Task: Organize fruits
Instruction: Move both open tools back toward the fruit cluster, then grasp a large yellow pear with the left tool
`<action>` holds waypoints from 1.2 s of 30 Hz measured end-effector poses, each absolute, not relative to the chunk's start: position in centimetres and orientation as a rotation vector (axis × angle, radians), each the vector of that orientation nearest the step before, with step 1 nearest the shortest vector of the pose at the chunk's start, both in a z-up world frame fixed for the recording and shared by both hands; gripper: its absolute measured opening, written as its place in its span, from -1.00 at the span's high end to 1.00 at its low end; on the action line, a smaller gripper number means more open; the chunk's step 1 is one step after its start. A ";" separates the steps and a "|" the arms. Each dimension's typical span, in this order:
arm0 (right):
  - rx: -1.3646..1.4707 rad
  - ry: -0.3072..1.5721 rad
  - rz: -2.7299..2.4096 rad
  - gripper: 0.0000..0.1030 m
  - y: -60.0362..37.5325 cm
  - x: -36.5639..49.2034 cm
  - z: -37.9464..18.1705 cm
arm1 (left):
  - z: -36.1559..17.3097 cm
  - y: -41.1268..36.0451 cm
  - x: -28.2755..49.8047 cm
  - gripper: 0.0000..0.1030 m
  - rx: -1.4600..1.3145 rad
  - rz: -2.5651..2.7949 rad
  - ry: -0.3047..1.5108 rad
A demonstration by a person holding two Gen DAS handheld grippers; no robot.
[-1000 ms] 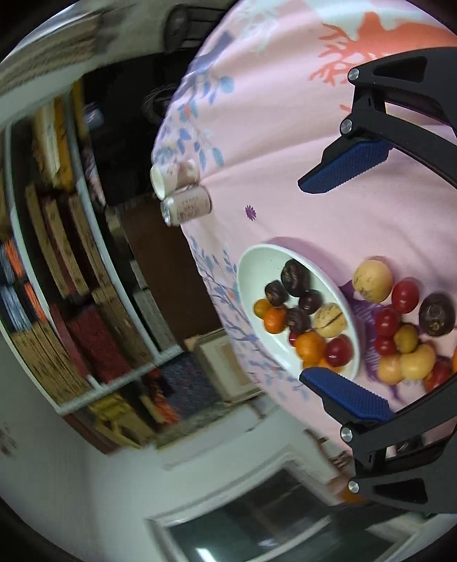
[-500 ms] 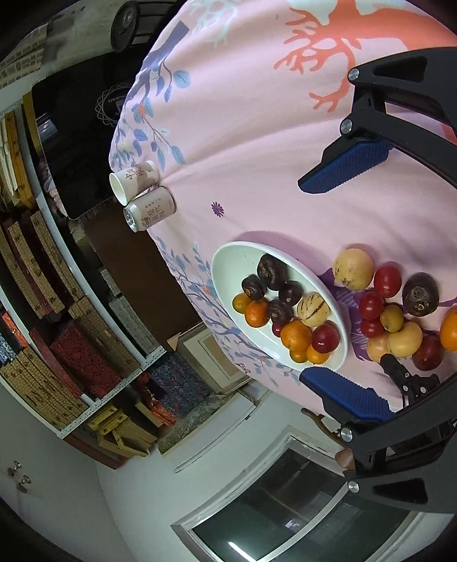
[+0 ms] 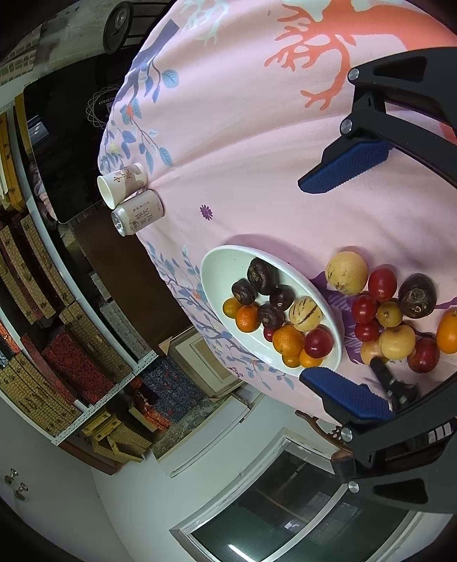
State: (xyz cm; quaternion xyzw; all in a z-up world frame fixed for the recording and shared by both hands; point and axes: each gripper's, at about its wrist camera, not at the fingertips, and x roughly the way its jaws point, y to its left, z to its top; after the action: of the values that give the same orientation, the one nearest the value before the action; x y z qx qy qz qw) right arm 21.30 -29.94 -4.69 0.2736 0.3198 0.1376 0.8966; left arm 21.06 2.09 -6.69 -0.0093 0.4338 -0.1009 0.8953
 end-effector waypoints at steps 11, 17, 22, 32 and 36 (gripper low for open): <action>0.560 0.664 0.290 -0.93 -29.9 21.4 -4.6 | -5.7 0.0 19.5 -0.92 0.122 -0.206 0.823; 0.566 0.669 0.290 -0.93 -29.8 21.4 -4.6 | -6.4 -1.4 19.4 -0.92 0.157 -0.292 0.847; 0.559 0.679 0.294 -0.93 -29.7 21.4 -4.8 | -8.1 -1.2 21.1 -0.92 0.154 -0.294 0.946; 0.557 0.687 0.290 -0.93 -29.4 21.5 -4.9 | -7.5 2.9 21.4 -0.92 0.154 -0.032 0.918; 0.555 0.688 0.295 -0.93 -29.2 21.4 -4.8 | -6.7 5.1 21.3 -0.92 0.037 -0.021 0.908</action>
State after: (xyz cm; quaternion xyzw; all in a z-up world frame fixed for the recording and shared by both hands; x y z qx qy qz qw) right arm 21.43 -29.22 -4.78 0.2677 0.3316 0.1422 0.8934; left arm 21.31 5.14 -6.74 0.0180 0.4385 -0.0100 0.8985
